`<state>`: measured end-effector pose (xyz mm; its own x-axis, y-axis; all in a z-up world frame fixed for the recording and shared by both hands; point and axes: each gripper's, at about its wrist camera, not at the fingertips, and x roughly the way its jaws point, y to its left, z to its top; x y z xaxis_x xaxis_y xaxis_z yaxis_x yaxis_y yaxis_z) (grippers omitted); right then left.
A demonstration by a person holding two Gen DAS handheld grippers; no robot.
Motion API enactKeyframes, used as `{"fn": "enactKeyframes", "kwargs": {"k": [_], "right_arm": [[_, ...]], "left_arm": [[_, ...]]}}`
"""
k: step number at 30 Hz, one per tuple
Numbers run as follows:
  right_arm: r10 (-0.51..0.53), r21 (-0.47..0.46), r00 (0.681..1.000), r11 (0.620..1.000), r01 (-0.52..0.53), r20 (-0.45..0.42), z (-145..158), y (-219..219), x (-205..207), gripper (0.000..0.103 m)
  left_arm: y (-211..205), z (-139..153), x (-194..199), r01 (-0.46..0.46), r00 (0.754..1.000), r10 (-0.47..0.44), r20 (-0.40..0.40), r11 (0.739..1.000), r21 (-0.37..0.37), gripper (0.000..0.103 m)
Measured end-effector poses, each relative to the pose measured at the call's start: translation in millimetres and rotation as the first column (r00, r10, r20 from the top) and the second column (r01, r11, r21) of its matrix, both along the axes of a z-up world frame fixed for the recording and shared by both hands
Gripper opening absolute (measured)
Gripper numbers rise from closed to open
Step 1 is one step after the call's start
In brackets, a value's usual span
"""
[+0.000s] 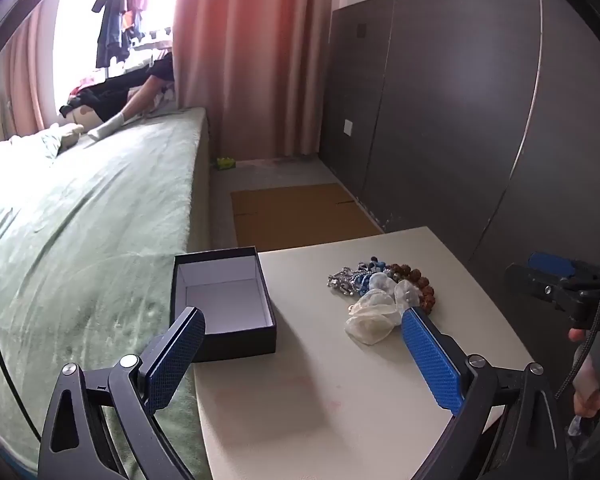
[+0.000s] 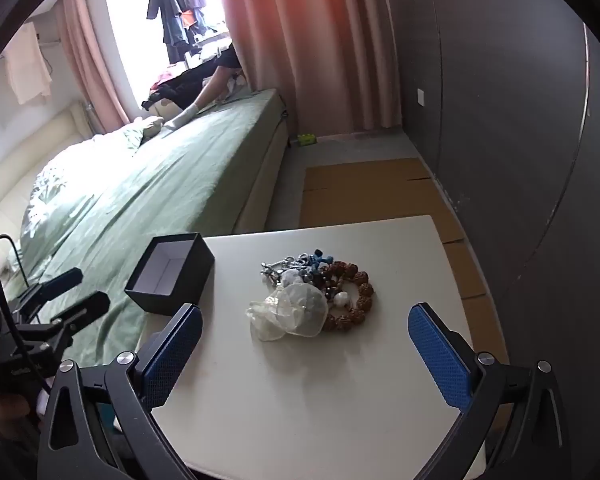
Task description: Organize jewelry
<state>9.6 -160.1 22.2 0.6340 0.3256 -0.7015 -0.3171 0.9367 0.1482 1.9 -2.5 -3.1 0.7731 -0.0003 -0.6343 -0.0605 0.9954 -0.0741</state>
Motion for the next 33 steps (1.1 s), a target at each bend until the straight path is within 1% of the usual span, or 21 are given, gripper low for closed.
{"fn": "enactKeyframes", "kwargs": {"k": [1,2,3,5,7,10,11,13,16,19,33], "right_arm": [[-0.004,-0.005,1.0,1.0,0.004,-0.002,0,0,0,0.103],[-0.008,-0.013,1.0,1.0,0.008,0.004,1,0,1,0.103],[-0.009,-0.021,1.0,1.0,0.009,0.008,1,-1,2,0.103],[-0.003,-0.028,1.0,1.0,0.004,0.009,0,2,4,0.103],[0.0,-0.019,1.0,1.0,0.001,0.025,-1,2,1,0.103],[-0.003,-0.037,0.999,0.999,0.005,0.053,-1,7,-5,0.103],[0.007,-0.024,0.999,1.0,-0.006,0.044,4,3,-4,0.103],[0.013,0.007,0.999,1.0,-0.013,0.036,1,-3,-3,0.103],[0.014,0.012,0.999,1.0,-0.015,0.051,4,-3,-5,0.103],[0.011,0.011,0.998,1.0,-0.011,0.059,5,-4,-5,0.103],[0.012,-0.018,0.998,1.0,-0.011,0.057,2,-3,-4,0.103]], "left_arm": [[-2,2,1,0.002,1.0,-0.002,0.005,1.0,0.012,0.099],[-9,3,-5,0.005,1.0,-0.006,0.03,0.999,0.031,0.099],[-8,3,-2,0.009,1.0,-0.009,0.018,1.0,0.025,0.099],[-13,1,-1,0.014,1.0,-0.015,0.016,0.999,0.037,0.099],[-9,2,-3,0.024,1.0,-0.024,0.017,0.999,0.025,0.099],[-7,2,-5,0.025,0.999,-0.026,0.022,1.0,0.017,0.099],[-9,2,-4,0.026,0.999,-0.026,0.021,0.999,0.022,0.099],[-8,3,-4,0.022,1.0,-0.022,0.022,1.0,0.012,0.099],[-7,3,-3,0.019,1.0,-0.019,0.022,1.0,0.005,0.099],[-8,3,-3,0.013,1.0,-0.013,0.025,1.0,0.005,0.099],[-2,2,0,0.001,1.0,0.0,0.03,0.999,-0.044,0.099]]}}
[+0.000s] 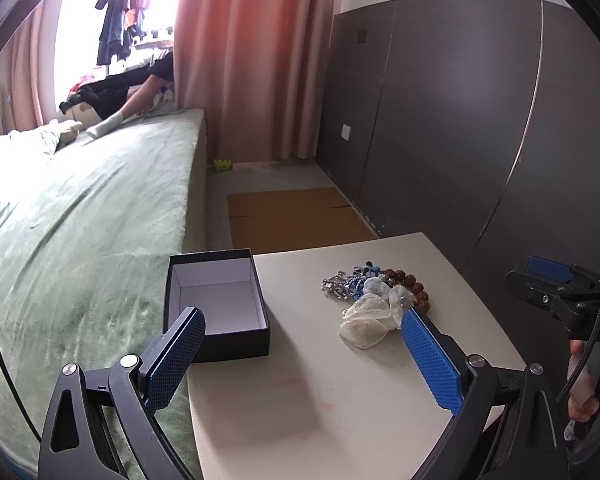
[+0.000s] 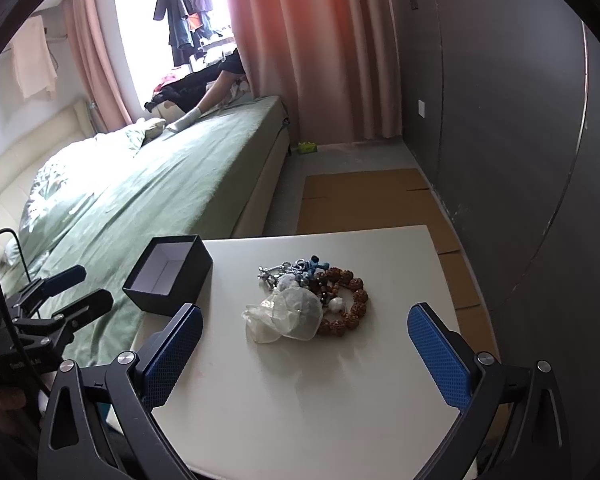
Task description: Organize jewelry
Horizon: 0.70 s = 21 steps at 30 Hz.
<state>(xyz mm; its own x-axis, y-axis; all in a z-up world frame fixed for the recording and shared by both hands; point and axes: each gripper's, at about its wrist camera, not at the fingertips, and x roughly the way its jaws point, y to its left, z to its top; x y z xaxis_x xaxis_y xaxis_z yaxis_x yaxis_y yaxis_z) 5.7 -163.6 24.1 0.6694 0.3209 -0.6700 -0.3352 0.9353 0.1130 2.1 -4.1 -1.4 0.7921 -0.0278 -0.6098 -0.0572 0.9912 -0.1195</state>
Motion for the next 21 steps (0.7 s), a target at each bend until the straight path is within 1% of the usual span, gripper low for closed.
{"fn": "enactKeyframes", "kwargs": {"k": [21], "right_arm": [[0.002,-0.002,1.0,1.0,-0.002,0.002,0.3,3.2,-2.4,0.103]], "left_arm": [[2.6,5.3,-2.2,0.001,1.0,0.0,0.009,1.0,-0.004,0.099]]}}
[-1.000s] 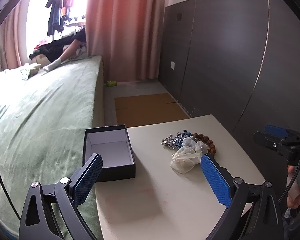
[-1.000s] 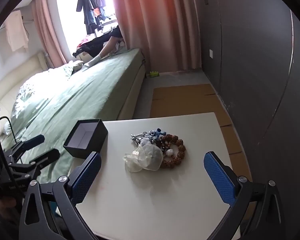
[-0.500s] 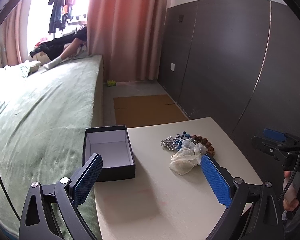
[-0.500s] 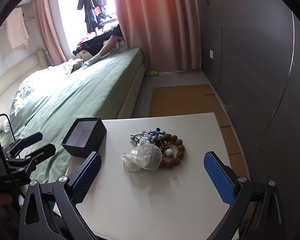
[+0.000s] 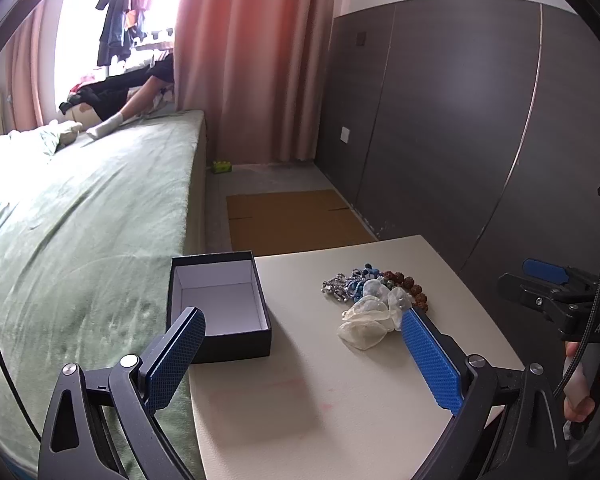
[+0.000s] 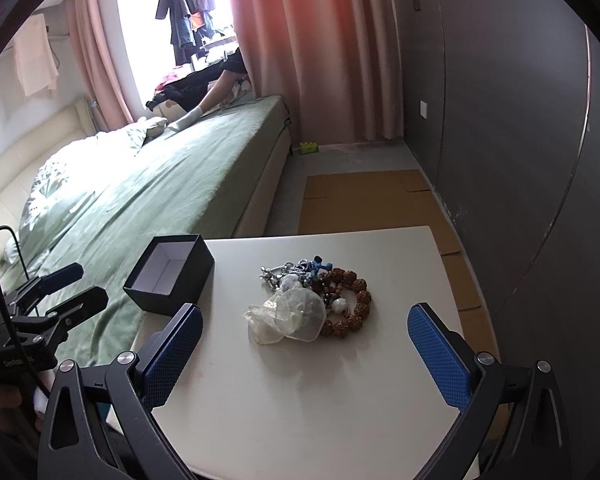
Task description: Organize jewelry
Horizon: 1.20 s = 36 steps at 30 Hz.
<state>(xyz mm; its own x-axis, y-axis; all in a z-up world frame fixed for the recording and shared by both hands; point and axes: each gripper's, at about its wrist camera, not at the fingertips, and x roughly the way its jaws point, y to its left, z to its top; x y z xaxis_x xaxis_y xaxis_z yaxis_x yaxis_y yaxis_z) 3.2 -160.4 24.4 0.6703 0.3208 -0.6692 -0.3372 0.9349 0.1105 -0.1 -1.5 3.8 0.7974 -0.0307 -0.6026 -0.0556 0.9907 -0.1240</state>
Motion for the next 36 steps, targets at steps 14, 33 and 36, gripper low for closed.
{"fn": "enactKeyframes", "kwargs": {"k": [14,33,36], "right_arm": [[0.002,0.003,1.0,1.0,-0.002,0.005,2,-2,-1,0.103],[-0.006,0.023,1.0,1.0,0.006,-0.008,3,-4,2,0.103],[-0.007,0.03,1.0,1.0,0.008,-0.012,3,-4,3,0.103]], "left_arm": [[1,2,-4,-0.002,1.0,0.002,0.008,1.0,-0.004,0.099],[-2,-1,4,0.005,1.0,-0.005,0.001,1.0,-0.021,0.099],[-3,-4,11,0.009,1.0,-0.01,-0.007,1.0,-0.023,0.099]]}}
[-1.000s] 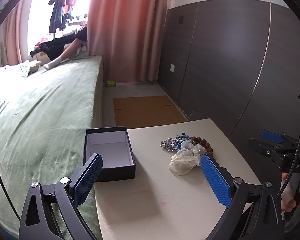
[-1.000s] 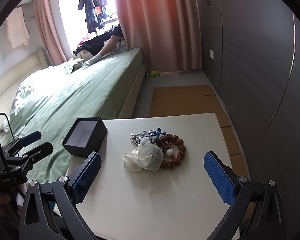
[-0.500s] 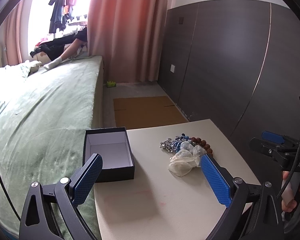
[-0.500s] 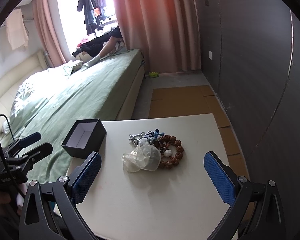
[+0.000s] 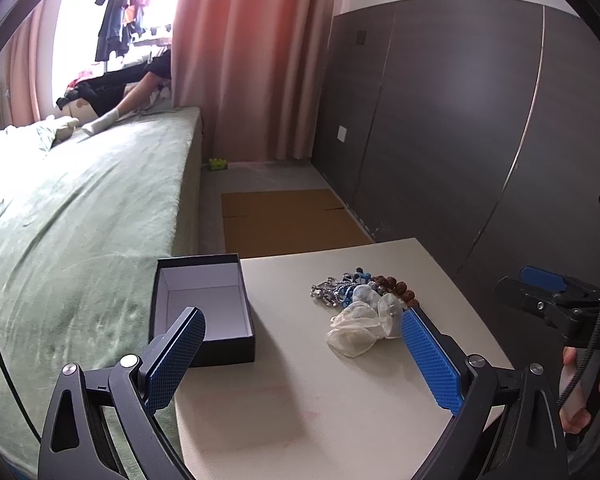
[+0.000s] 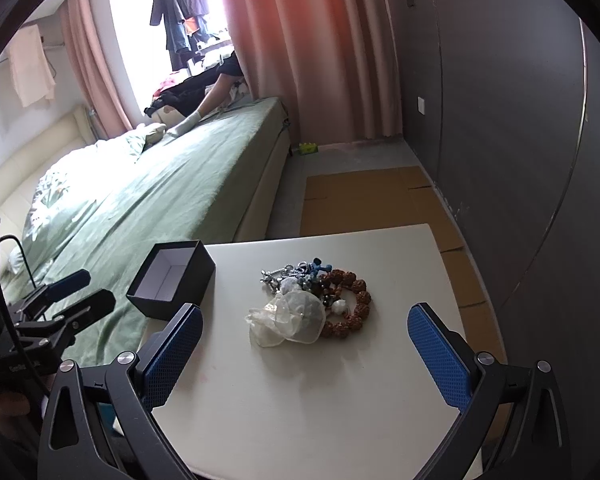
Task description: Organize jewelry
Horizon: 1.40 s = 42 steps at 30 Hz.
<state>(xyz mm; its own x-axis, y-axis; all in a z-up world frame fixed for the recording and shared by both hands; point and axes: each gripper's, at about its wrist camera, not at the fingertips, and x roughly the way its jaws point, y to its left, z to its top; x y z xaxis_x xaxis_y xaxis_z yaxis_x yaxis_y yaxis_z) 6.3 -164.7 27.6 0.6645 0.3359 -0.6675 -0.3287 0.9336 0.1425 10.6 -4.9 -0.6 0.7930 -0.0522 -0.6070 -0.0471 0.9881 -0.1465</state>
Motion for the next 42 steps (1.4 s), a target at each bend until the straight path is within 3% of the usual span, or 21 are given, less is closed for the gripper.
{"fn": "enactKeyframes", "kwargs": {"k": [6,20,25,34,39,41,42], "right_arm": [[-0.044,0.032,0.999,0.998,0.045,-0.033,-2,-13,9,0.103],[-0.214,0.136,0.949,0.959,0.25,-0.232,-31,-63,39,0.098],[-0.223,0.165,0.934,0.947,0.276,-0.278,-39,-70,46,0.094],[-0.227,0.195,0.925,0.936,0.294,-0.305,-40,-80,46,0.094],[-0.229,0.2,0.92,0.932,0.301,-0.318,-43,-80,49,0.094],[-0.226,0.199,0.92,0.933,0.299,-0.318,-44,-77,49,0.094],[-0.226,0.197,0.921,0.934,0.297,-0.318,-45,-75,50,0.094]], "left_arm": [[-9,-9,19,0.006,1.0,-0.007,-0.024,0.999,-0.034,0.097],[-56,-52,71,0.104,0.985,-0.114,-0.132,0.991,-0.079,0.071],[-69,-73,92,0.125,0.971,-0.14,-0.192,0.988,-0.087,0.062],[-84,-97,109,0.127,0.96,-0.141,-0.241,0.989,-0.076,0.057],[-81,-110,115,0.131,0.953,-0.165,-0.253,0.981,-0.144,0.034],[-78,-115,117,0.125,0.949,-0.172,-0.264,0.975,-0.185,0.012],[-77,-115,117,0.123,0.949,-0.172,-0.263,0.973,-0.193,0.007]]}}
